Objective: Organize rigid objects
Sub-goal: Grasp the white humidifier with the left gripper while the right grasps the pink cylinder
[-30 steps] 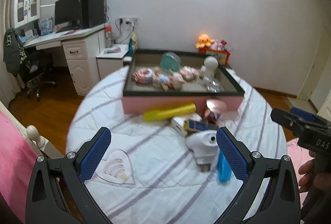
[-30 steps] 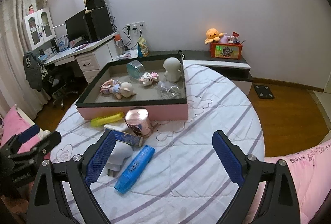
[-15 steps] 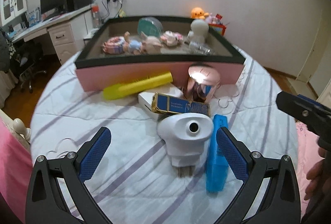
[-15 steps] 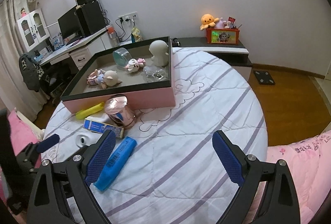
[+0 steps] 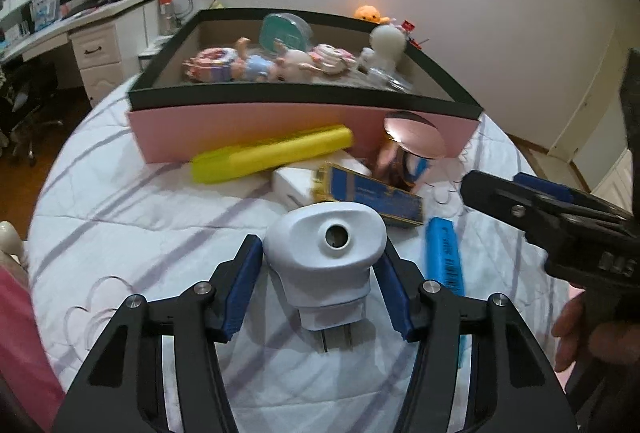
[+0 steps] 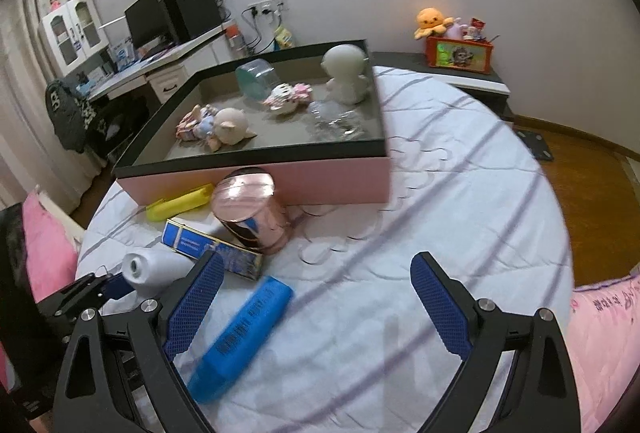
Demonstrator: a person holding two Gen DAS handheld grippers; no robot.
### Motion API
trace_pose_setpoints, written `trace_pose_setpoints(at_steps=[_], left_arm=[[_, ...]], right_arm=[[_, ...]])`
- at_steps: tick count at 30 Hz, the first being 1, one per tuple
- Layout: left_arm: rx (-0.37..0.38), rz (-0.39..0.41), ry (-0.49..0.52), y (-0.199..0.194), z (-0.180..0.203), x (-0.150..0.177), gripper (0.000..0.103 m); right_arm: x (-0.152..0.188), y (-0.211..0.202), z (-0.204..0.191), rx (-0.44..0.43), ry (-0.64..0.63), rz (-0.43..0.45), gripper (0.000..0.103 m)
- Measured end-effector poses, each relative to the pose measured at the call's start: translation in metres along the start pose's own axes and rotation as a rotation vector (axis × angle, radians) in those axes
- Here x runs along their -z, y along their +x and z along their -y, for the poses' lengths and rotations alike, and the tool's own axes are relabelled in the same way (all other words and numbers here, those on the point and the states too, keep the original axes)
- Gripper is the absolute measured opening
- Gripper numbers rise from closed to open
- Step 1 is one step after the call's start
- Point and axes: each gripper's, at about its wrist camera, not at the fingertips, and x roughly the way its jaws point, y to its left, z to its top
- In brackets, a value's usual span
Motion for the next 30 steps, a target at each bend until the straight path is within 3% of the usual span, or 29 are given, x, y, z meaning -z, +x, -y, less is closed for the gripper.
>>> trace_pose_setpoints(at_steps=[9, 10, 11, 13, 14, 30], left_arm=[[-0.017, 0.013, -0.022, -0.009, -0.023, 0.001, 0.056], [-0.018, 0.016, -0.026, -0.011, -0.026, 0.0, 0.056], [-0.021, 0.019, -0.029, -0.012, -0.028, 0.0, 0.056], [-0.021, 0.024, -0.032, -0.013, -0.03, -0.001, 0.056], [-0.019, 0.025, -0.033, -0.014, -0.031, -0.001, 0.056], [-0.033, 0.101, -0.035, -0.048, -0.04, -0.006, 0.054]], right_arm=[[-0.017, 0.044, -0.017, -0.058, -0.01, -0.039, 0.094], [-0.018, 0.049, -0.017, -0.065, -0.011, -0.046, 0.086], [-0.019, 0.053, -0.019, -0.072, -0.014, -0.056, 0.071], [-0.017, 0.057, -0.022, -0.092, -0.029, -0.06, 0.055], [-0.016, 0.057, -0.023, -0.086, -0.037, -0.061, 0.051], [-0.014, -0.003, -0.014, -0.072, -0.038, 0.026, 0.051]])
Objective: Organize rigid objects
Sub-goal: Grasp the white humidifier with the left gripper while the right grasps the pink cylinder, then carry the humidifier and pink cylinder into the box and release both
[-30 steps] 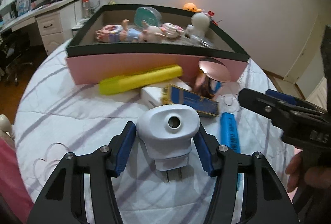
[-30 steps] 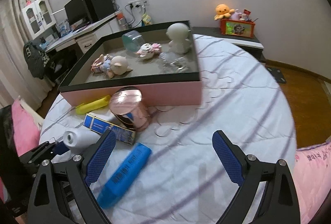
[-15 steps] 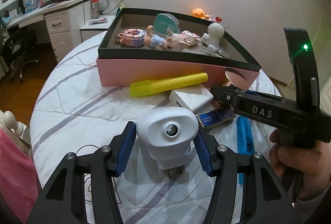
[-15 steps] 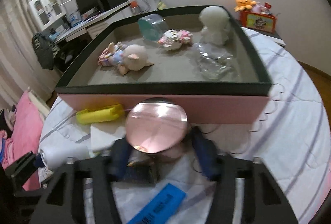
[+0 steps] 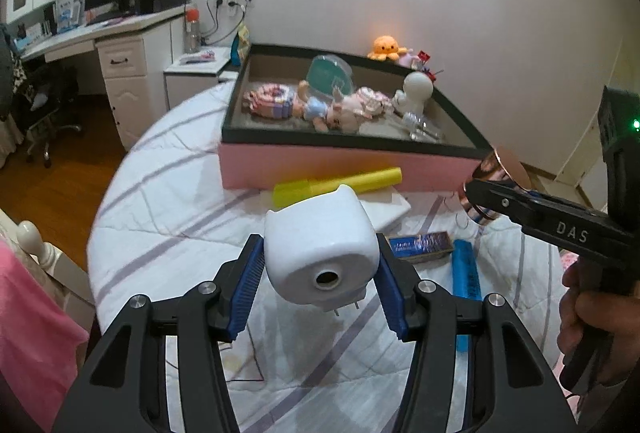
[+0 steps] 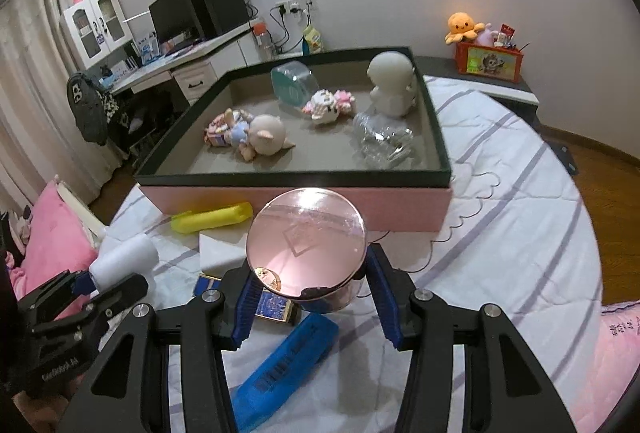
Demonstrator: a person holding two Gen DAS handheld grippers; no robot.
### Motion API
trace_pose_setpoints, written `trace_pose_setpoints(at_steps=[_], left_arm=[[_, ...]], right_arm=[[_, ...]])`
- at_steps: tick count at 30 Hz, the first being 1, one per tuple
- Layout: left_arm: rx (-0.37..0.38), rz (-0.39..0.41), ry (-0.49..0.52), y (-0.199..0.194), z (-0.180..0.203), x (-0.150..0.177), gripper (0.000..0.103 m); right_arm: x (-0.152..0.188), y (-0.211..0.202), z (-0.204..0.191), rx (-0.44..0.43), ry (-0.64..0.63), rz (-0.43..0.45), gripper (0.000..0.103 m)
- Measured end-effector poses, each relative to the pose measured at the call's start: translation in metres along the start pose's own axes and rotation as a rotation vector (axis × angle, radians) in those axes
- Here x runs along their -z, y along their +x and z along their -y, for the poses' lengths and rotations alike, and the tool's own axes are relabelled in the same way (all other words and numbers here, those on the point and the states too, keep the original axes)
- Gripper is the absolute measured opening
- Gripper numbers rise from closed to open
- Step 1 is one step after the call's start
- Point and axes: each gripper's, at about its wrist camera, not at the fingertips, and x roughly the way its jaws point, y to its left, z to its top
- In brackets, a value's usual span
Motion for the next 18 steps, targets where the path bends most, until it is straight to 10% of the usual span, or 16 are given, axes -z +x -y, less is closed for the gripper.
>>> trace_pose_setpoints(at_steps=[18], left_arm=[[-0.023, 0.195, 0.039, -0.033, -0.007, -0.075, 0.054]], right_arm=[[-0.047, -0.033, -0.006, -0.001, -0.046, 0.132, 0.051]])
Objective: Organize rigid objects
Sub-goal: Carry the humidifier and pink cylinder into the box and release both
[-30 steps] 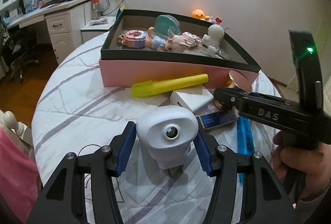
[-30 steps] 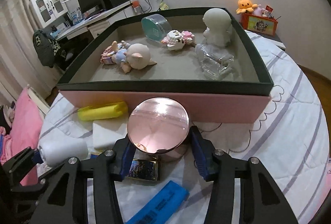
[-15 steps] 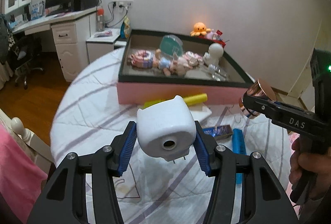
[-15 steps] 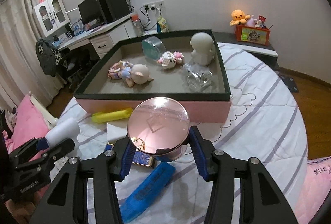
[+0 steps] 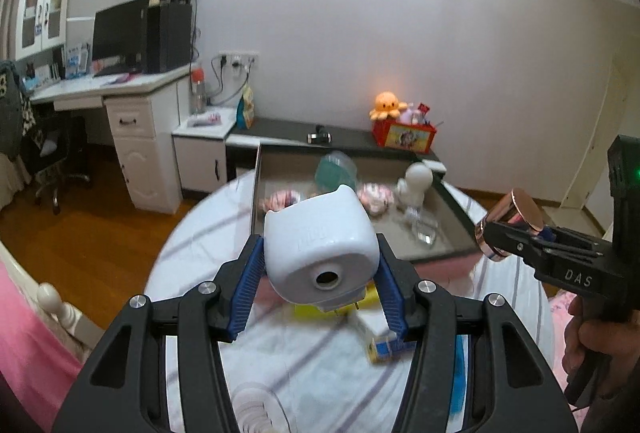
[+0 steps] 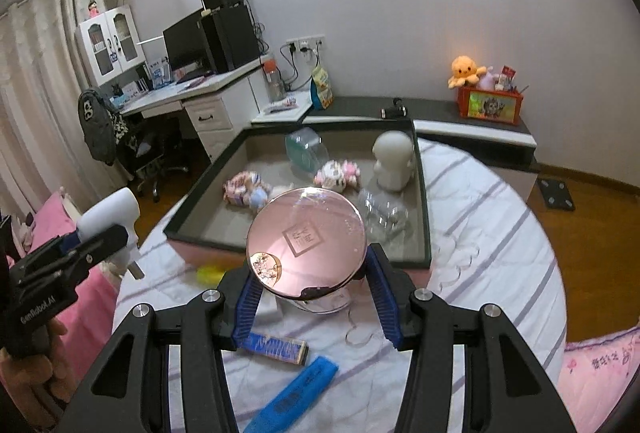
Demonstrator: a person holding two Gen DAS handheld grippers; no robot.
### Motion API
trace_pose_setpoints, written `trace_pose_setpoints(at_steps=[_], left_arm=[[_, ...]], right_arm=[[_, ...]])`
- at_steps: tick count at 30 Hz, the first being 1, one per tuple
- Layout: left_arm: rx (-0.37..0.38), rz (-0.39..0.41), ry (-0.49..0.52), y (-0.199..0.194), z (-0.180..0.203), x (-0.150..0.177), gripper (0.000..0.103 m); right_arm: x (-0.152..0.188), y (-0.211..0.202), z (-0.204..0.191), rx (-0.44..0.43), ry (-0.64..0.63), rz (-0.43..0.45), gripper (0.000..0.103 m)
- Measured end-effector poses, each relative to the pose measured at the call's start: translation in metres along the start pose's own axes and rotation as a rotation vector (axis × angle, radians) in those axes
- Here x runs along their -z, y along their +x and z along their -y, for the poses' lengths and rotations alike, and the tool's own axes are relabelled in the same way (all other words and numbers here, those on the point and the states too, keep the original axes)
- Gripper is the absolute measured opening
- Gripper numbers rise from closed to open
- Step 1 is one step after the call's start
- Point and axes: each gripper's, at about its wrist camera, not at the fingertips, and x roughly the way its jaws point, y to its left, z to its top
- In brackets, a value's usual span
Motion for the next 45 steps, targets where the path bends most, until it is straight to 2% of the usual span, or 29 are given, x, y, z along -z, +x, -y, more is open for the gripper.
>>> trace_pose_setpoints(at_steps=[7, 13, 29, 32, 33, 34, 35, 37, 40, 43, 45], left_arm=[[0.009, 0.034, 0.012, 0.02, 0.0, -0.029, 0.054], [0.016, 0.018, 0.015, 0.047, 0.003, -0.039, 0.054], [-0.005, -0.14, 0.029, 0.124, 0.007, -0.023, 0.055], [-0.029, -0.151, 0.037, 0.127, 0.01, -0.021, 0.059], [-0.037, -0.145, 0.038, 0.126, 0.01, -0.02, 0.069], [-0.042, -0.134, 0.037, 0.123, 0.01, -0.02, 0.081], [-0.051, -0.119, 0.034, 0.119, 0.01, -0.019, 0.086], [-0.064, -0.102, 0.033, 0.115, 0.008, -0.02, 0.095], [-0.073, -0.088, 0.025, 0.107, 0.004, -0.02, 0.099], [-0.08, -0.079, 0.02, 0.099, 0.001, -0.019, 0.102], [-0.088, -0.068, 0.019, 0.091, 0.0, -0.017, 0.103]], right_arm=[[-0.031, 0.007, 0.001, 0.002, -0.023, 0.045, 0.051], [-0.044, 0.03, 0.001, -0.002, -0.027, 0.031, 0.051], [-0.035, 0.107, 0.013, 0.013, -0.001, -0.121, 0.051], [-0.033, 0.114, 0.016, 0.024, 0.002, -0.141, 0.052], [-0.032, 0.115, 0.017, 0.028, 0.004, -0.139, 0.053], [-0.031, 0.114, 0.018, 0.034, 0.008, -0.136, 0.063], [-0.031, 0.113, 0.02, 0.039, 0.012, -0.132, 0.081], [-0.03, 0.11, 0.021, 0.049, 0.013, -0.124, 0.085], [-0.029, 0.105, 0.023, 0.074, 0.02, -0.122, 0.086], [-0.025, 0.096, 0.025, 0.102, 0.036, -0.112, 0.103], [-0.022, 0.09, 0.026, 0.107, 0.048, -0.107, 0.103]])
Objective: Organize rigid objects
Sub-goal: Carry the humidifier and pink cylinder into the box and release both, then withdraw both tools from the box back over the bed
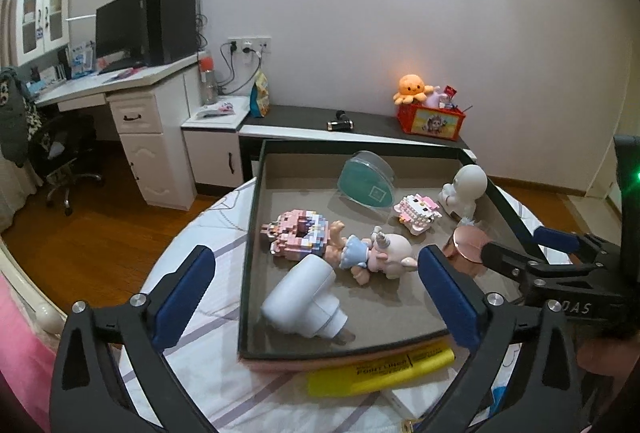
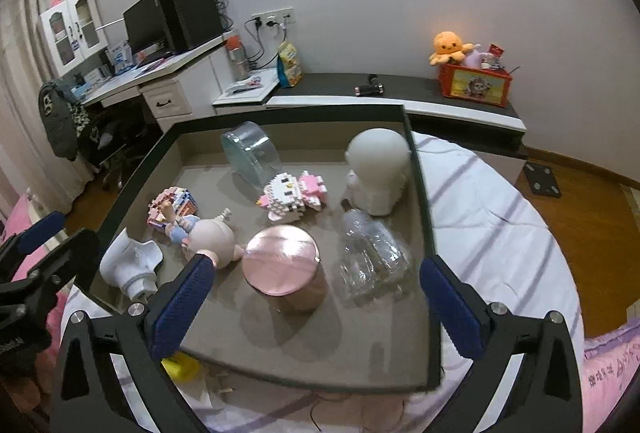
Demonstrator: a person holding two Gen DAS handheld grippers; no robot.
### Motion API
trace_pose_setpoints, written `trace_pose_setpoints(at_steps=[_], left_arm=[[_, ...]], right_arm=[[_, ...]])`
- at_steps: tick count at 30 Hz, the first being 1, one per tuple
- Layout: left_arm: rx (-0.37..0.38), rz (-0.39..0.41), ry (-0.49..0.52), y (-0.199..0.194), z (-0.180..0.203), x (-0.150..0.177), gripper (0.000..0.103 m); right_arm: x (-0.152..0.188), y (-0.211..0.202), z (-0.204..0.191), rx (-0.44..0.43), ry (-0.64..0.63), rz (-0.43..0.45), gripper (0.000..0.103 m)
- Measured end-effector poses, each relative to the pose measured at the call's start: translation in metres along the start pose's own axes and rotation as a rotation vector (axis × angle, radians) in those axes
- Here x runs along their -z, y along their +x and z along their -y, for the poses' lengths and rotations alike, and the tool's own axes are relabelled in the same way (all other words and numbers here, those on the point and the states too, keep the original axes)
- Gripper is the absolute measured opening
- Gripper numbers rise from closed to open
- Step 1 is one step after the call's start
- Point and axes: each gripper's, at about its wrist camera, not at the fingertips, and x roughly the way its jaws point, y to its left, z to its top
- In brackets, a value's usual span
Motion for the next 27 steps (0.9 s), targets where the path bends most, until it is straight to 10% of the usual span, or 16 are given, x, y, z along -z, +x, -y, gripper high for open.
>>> trace_pose_setpoints(at_steps=[27], left_arm=[[-0.013, 0.08, -0.004, -0.106, 0.008, 0.026, 0.103]], right_arm=[[0.048, -0.125, -0.008, -0.013, 0.032, 0.169, 0.103]])
